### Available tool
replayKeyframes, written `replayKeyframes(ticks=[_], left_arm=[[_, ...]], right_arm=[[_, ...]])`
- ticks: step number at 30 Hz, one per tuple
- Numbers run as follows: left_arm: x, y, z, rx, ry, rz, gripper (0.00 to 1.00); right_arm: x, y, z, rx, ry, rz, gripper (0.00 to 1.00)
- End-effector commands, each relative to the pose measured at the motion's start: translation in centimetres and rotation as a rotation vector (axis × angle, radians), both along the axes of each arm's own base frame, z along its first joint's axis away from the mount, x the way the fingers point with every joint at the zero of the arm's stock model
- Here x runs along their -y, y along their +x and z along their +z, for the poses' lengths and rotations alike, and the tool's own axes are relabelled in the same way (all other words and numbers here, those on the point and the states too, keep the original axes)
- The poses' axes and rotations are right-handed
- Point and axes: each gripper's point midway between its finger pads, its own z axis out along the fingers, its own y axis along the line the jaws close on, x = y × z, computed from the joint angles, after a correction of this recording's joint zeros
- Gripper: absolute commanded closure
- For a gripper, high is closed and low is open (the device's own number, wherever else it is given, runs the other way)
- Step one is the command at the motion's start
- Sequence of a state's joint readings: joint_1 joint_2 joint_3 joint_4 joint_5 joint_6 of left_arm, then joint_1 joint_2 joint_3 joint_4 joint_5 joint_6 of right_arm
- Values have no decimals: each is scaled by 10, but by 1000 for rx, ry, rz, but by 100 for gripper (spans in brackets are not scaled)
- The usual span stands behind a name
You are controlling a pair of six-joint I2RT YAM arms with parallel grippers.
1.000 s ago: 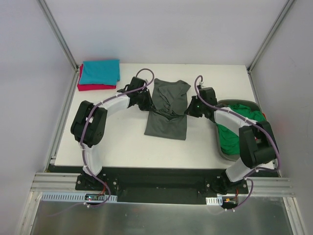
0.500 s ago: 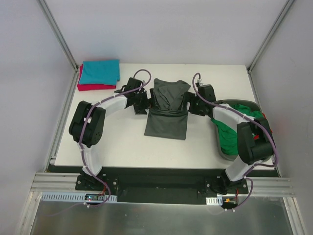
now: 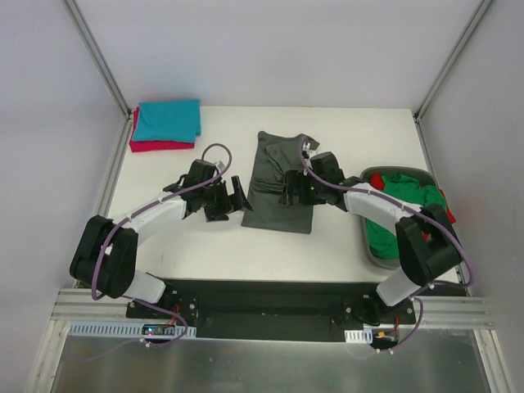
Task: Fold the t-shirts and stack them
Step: Fold the folded rectangular tshirt in 1/3 of the way
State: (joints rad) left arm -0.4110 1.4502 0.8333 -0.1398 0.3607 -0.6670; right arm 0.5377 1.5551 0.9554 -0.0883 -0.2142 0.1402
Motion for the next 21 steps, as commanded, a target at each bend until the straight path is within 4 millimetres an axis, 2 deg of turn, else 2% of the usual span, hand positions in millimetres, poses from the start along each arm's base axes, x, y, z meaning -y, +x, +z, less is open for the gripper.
replayKeyframes(ticks=[1, 5, 9, 12, 16, 21], left_arm=[[-12, -15, -6, -2, 16, 25, 1], [-14, -19, -9, -8, 18, 25, 1], [-13, -20, -14, -20, 24, 12, 1], [-14, -21, -20, -37, 32, 11, 1], [-12, -20, -23, -54, 31, 14, 1], [-8, -19, -23, -62, 15, 4, 1]], right_arm=[[-12, 24, -1, 16, -10, 11, 4], [-6, 58, -10, 37, -62, -65, 4], [-3, 96, -3, 76, -52, -111, 4], [-1, 110, -8, 88, -84, -93, 4], [6, 106, -6, 80, -124, -60, 4], [1, 88, 24, 146, -84, 10, 4]])
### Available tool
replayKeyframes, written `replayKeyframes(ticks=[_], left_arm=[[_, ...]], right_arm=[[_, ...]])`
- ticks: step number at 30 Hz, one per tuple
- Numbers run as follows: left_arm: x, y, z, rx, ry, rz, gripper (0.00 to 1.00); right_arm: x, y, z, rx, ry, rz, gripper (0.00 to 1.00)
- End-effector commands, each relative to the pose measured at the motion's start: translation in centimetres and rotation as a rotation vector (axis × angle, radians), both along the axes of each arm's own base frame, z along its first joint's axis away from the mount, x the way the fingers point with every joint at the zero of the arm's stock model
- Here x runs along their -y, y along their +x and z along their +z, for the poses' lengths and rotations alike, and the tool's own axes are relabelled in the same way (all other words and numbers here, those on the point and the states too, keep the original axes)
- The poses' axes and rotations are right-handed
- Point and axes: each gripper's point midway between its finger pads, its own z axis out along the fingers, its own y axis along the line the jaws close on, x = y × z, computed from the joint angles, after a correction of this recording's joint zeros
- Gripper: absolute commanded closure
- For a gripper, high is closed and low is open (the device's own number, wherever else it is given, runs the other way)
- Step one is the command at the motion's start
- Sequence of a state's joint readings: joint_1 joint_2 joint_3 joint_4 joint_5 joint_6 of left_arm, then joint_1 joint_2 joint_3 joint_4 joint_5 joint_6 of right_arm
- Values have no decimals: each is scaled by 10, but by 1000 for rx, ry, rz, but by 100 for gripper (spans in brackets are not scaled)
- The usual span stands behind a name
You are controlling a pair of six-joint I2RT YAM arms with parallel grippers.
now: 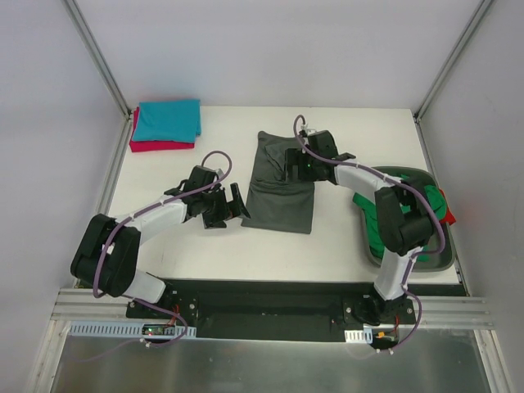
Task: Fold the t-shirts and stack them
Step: Fold the folded rectangular tshirt in 1/3 of the way
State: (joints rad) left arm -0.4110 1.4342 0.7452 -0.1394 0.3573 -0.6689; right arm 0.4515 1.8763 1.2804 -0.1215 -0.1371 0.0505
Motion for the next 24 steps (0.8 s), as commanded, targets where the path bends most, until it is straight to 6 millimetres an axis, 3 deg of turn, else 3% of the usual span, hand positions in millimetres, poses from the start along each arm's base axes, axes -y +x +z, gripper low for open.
replayKeyframes(ticks=[1, 5, 9, 13, 17, 24], left_arm=[[2, 4, 2, 0, -16, 3, 1], [-2, 0, 3, 13, -9, 22, 1], [-9, -8, 1, 19, 1, 42, 1], [-12, -15, 1, 18, -3, 52, 1], [-14, -19, -1, 18, 0, 53, 1], [-15, -19, -2, 17, 2, 54, 1]], right_arm=[[-11, -18, 49, 107, 31, 114, 4], [-36, -51, 55, 87, 77, 222, 4], [-67, -83, 47, 33, 107, 325, 4], [-97, -93, 33, -26, 142, 370, 4], [-112, -82, 23, -34, 133, 379, 4], [-108, -14, 11, 15, 56, 268, 4]])
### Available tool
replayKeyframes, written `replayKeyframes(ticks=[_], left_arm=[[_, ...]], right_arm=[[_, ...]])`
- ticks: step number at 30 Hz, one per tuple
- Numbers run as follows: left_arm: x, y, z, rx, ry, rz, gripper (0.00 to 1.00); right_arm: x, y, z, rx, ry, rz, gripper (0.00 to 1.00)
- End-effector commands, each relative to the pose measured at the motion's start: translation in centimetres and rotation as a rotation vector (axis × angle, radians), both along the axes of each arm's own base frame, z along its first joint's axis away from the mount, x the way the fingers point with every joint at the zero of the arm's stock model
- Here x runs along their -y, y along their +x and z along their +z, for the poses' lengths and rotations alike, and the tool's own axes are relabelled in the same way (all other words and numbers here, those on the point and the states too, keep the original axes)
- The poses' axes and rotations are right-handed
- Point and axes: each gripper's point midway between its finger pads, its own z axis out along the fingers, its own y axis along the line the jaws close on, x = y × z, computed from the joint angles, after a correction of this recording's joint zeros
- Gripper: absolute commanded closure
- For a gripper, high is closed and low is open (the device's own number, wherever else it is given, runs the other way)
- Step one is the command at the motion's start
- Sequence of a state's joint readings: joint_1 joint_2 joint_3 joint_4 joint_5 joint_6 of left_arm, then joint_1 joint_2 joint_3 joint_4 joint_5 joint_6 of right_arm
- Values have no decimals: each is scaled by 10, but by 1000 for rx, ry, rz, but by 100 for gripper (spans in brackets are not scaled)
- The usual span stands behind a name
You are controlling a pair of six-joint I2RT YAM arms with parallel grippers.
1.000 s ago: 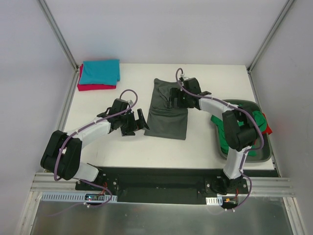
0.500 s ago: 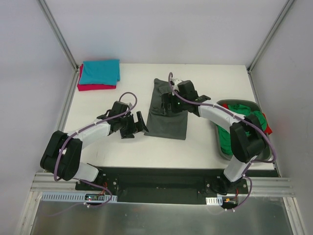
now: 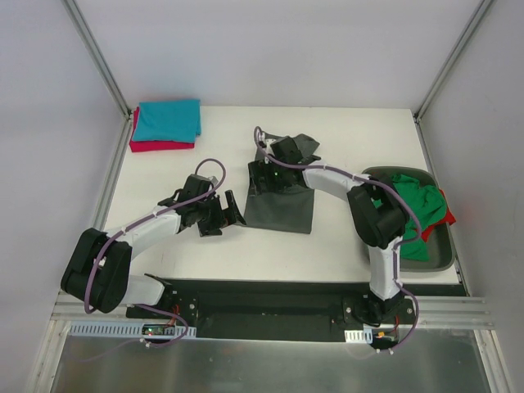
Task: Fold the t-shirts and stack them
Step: Fold the folded rectangular tshirt in 1/3 of the way, then grab one side of the 2/3 rectangular tshirt with both arms
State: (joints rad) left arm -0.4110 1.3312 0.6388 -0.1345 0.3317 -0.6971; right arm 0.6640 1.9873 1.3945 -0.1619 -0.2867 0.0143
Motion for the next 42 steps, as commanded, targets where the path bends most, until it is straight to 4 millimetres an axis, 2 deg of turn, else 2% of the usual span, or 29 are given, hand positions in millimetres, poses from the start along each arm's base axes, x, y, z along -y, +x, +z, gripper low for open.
replayKeyframes(ticks=[1, 3, 6, 9, 13, 16, 18, 21, 24, 28, 33, 37, 42], left_arm=[[-1, 3, 5, 24, -8, 16, 1], [-2, 2, 4, 23, -5, 14, 1], [-2, 2, 3, 20, -2, 17, 1], [-2, 5, 5, 25, -3, 21, 1], [3, 16, 9, 34, -11, 29, 2], [9, 26, 11, 31, -25, 35, 9], [9, 32, 7, 31, -1, 58, 14], [9, 40, -2, 31, 51, 71, 19], [14, 43, -14, 0, 73, 65, 26], [27, 45, -24, -35, 74, 27, 35], [44, 37, -31, -72, 59, -26, 52], [38, 30, -40, -86, 100, -6, 59], [35, 28, -48, -106, 126, 4, 77]], right_arm=[[0, 57, 21, 90, 8, -81, 4], [3, 70, 17, 106, -17, -67, 4], [5, 79, 17, 97, -49, -58, 4], [12, 82, 35, 136, -71, -48, 4], [31, 72, 87, 238, -72, -67, 4], [65, 41, 92, 255, -124, -95, 4], [88, 16, 87, 247, -136, -141, 4], [118, -27, 65, 180, -139, -217, 4], [138, -66, 43, 121, -99, -281, 4], [150, -99, 28, 77, -30, -330, 4], [164, -117, 19, 63, -3, -395, 4], [171, -123, 15, 66, -2, -424, 4], [172, -126, 8, 45, -13, -425, 4]])
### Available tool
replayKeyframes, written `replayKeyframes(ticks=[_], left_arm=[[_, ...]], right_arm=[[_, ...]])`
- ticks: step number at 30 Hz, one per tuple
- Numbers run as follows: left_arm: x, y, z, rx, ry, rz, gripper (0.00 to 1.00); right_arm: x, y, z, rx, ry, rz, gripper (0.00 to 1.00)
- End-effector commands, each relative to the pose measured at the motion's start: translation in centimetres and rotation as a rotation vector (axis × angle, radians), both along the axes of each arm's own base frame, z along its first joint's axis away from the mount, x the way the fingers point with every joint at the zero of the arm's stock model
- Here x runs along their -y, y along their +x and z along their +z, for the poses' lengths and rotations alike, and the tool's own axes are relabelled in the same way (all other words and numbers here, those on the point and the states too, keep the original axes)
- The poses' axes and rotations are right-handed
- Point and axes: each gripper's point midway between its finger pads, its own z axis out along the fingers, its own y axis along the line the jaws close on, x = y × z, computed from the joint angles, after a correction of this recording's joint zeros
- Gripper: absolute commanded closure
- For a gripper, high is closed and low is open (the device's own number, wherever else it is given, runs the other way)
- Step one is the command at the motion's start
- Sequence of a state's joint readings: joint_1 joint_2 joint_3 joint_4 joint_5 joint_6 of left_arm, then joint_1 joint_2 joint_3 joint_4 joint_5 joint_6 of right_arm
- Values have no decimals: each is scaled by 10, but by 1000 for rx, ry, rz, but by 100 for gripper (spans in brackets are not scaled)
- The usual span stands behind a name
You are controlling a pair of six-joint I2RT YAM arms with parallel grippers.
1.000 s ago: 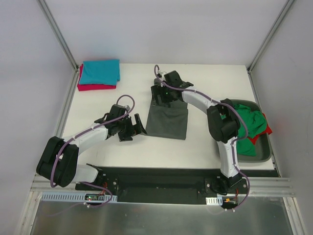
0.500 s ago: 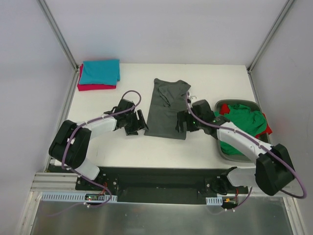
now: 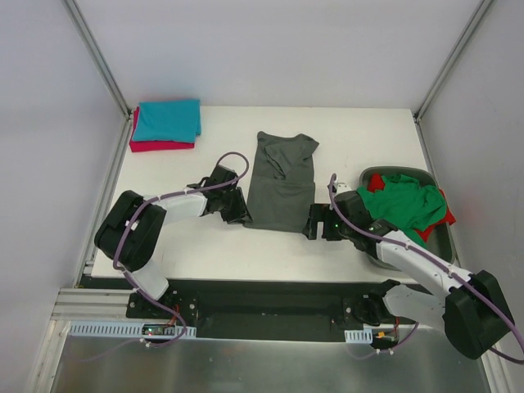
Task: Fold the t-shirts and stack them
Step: Grab one side of the 2/3 rectangular tshirt with both arms
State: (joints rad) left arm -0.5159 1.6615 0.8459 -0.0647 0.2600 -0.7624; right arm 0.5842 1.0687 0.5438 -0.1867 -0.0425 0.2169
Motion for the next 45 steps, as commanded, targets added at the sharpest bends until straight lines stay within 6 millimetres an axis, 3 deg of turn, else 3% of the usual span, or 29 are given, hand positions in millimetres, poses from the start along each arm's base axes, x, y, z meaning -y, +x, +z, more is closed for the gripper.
replayKeyframes(ticks=[1, 4, 8, 13, 23, 29, 40, 45], left_arm=[[-13, -11, -20, -55, 79, 22, 80], [-15, -13, -21, -64, 89, 15, 84], [-19, -18, -24, -74, 97, 20, 100], [-20, -24, -23, -81, 89, 18, 100], [-22, -29, -22, -74, 91, 15, 100], [-24, -29, -23, -77, 95, 16, 100], [-24, -25, -19, -54, 98, 18, 100], [-25, -24, -17, -42, 103, 23, 100]], right_arm=[[-2, 4, 0, 7, 20, -30, 4], [-4, 3, -4, -11, 22, -26, 4], [-7, 1, -8, -37, 27, -18, 4], [-15, -3, -14, -77, 24, -12, 1], [-26, 10, -28, -111, -20, -55, 17], [-27, 17, -40, -128, -36, -99, 32], [-28, 14, -50, -139, -57, -81, 70], [-23, 19, -53, -116, -101, -82, 80]])
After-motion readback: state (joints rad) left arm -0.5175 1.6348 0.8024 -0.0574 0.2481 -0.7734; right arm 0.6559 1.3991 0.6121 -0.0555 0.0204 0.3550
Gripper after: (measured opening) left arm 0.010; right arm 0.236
